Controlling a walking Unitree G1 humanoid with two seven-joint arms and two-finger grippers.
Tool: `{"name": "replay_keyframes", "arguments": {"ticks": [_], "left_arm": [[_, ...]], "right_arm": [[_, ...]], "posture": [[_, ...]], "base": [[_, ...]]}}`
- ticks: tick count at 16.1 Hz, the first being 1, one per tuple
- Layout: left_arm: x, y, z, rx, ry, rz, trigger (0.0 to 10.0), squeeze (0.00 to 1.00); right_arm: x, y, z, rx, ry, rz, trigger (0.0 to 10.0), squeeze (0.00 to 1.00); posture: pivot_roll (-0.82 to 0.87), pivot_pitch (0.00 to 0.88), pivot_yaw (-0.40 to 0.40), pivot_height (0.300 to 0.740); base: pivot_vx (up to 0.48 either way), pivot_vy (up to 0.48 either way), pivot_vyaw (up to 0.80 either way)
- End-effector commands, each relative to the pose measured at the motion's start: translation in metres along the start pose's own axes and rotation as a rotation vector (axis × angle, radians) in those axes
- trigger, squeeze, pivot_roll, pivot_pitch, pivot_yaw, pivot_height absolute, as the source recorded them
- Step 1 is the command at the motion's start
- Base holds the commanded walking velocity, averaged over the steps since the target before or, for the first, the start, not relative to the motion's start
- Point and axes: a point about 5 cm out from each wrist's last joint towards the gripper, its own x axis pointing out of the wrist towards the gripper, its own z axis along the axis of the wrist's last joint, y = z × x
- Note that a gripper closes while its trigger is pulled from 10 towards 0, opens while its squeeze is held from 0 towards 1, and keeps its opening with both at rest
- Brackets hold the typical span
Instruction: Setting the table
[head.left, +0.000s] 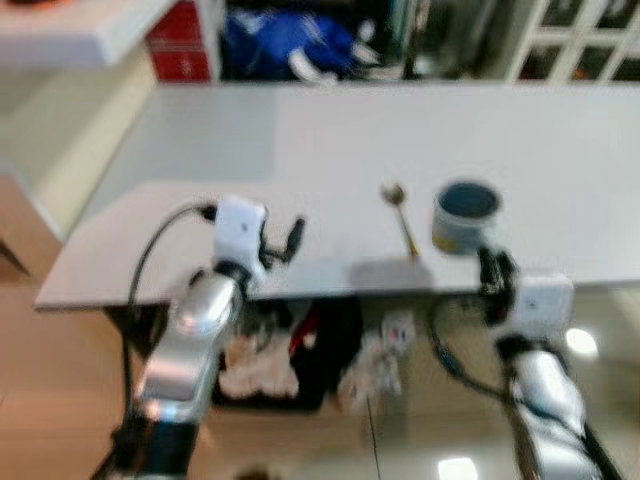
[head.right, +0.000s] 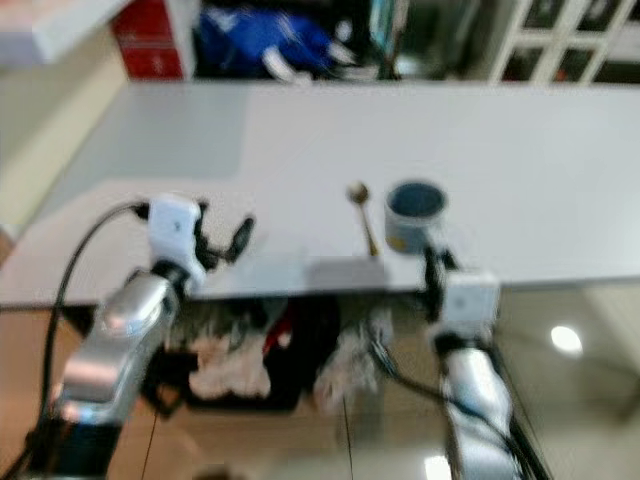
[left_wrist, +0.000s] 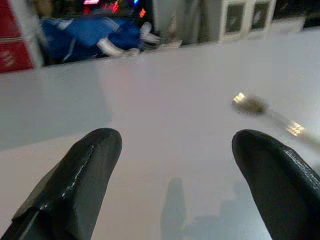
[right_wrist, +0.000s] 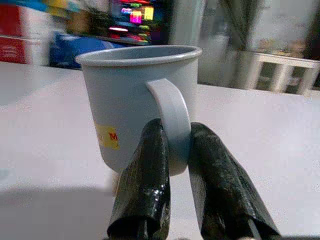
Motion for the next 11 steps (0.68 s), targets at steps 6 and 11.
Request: {"name": "replay_keyframes", "arguments": {"ticks": [6, 11], "left_arm": [[0.0016, -0.0033, 0.0014, 0.010, -0.008, -0.009, 10.0, 0.00], [0.0017, -0.0020, -0.0003, 0.027, 0.000, -0.012, 10.0, 0.00]], "right_arm": [[-0.0015, -0.0050, 0.0010, -0.027, -0.009, -0.002, 0.0, 0.01], [-0.0014, -0.0029, -0.0009, -0.026, -0.007, 0.004, 0.0, 0.01]], "posture": [[-0.06, 0.000, 0.004, 0.740], [-0.06, 0.000, 0.009, 0.740]], "base": [[0.361, -0.312, 0.00], [0.363, -0.311, 0.00]]}}
